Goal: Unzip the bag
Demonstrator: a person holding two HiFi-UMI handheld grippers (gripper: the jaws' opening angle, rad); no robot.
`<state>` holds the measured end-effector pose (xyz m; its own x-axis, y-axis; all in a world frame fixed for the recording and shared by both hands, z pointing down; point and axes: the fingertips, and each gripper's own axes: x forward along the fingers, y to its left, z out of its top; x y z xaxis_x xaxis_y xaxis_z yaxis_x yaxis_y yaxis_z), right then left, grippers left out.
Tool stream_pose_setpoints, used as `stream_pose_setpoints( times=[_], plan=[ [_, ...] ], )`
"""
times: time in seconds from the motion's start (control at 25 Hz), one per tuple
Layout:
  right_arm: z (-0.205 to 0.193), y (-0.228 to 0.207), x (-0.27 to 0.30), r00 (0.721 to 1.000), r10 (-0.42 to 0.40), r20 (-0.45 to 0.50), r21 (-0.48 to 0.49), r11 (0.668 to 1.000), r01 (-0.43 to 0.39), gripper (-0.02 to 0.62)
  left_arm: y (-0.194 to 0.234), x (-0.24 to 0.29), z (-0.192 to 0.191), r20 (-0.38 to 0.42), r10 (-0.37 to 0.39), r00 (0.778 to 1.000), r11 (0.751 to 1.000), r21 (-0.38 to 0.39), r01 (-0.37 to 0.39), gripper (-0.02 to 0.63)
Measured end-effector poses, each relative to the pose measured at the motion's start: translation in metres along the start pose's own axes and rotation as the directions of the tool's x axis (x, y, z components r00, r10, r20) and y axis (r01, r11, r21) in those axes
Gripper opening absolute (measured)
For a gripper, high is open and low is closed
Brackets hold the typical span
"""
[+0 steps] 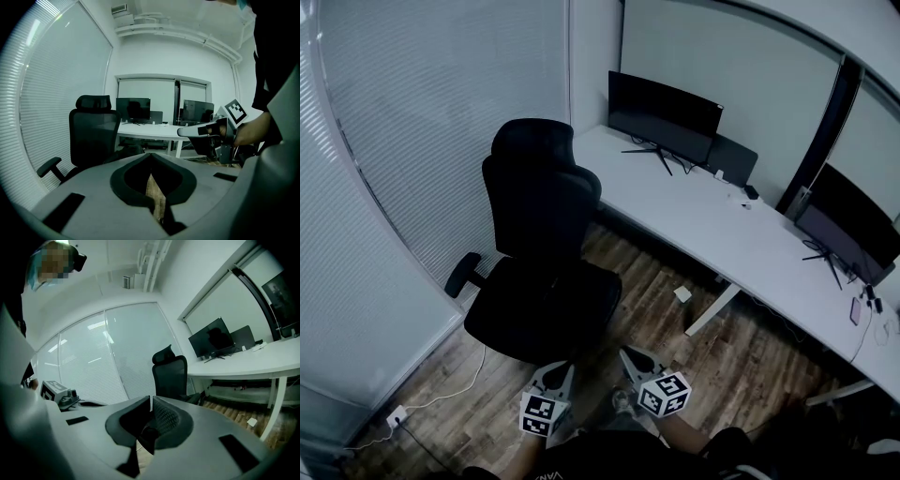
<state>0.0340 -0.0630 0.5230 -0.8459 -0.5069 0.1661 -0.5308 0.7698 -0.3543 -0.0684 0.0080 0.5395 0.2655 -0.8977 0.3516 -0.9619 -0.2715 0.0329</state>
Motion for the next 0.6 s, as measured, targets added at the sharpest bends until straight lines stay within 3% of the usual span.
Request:
stream_pose_setpoints(
  times=[0.6],
  plan=[
    [-0.018, 0.049, -0.007, 0.998, 0.023, -0.050, -0.040, 0.999, -0.025, 0.049, 0.003, -0.043, -0.006, 0.009, -0.007, 1.000, 1.000, 0.005, 0.007, 0.020]
  ],
)
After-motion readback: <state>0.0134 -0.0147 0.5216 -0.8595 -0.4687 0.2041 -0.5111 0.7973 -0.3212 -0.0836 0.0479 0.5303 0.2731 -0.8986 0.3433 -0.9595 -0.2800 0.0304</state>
